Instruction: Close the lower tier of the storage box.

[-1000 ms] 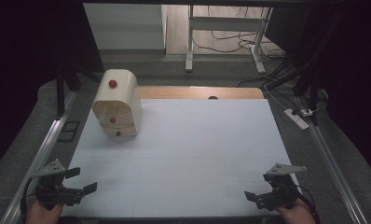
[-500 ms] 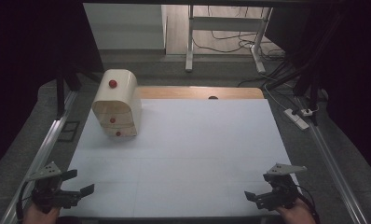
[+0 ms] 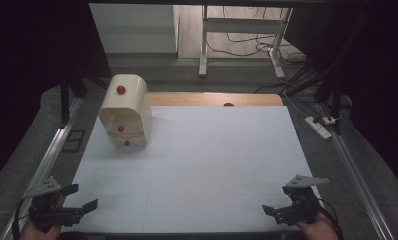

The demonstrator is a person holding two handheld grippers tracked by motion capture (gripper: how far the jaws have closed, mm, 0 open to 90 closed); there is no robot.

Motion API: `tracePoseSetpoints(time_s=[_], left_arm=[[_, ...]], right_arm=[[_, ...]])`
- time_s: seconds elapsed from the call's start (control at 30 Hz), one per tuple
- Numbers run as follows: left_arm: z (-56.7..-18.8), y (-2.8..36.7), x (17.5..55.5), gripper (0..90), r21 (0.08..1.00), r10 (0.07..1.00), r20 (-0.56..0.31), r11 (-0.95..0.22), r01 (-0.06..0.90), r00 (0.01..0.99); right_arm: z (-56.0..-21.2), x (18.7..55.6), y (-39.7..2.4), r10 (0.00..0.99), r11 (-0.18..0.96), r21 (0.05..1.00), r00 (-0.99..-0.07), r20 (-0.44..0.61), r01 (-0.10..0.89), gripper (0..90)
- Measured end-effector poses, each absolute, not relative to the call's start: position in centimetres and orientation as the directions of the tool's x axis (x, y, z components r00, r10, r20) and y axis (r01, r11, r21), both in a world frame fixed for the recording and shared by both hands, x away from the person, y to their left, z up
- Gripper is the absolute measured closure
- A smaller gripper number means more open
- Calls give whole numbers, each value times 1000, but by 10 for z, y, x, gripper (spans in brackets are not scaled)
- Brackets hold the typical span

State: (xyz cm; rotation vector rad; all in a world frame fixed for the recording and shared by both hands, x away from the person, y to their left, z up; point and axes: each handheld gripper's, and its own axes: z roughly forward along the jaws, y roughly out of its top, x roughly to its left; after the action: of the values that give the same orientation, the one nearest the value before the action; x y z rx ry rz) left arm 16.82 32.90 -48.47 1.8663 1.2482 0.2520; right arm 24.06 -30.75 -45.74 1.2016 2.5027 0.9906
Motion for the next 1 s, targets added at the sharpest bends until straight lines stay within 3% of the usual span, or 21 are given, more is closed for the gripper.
tracePoseSetpoints(time_s=[1.0], left_arm=[[-484, 333, 155, 0, 727, 847, -251, -155, 669, 468]], right_arm=[[-457, 240, -307, 753, 448, 643, -650, 104, 621, 3]])
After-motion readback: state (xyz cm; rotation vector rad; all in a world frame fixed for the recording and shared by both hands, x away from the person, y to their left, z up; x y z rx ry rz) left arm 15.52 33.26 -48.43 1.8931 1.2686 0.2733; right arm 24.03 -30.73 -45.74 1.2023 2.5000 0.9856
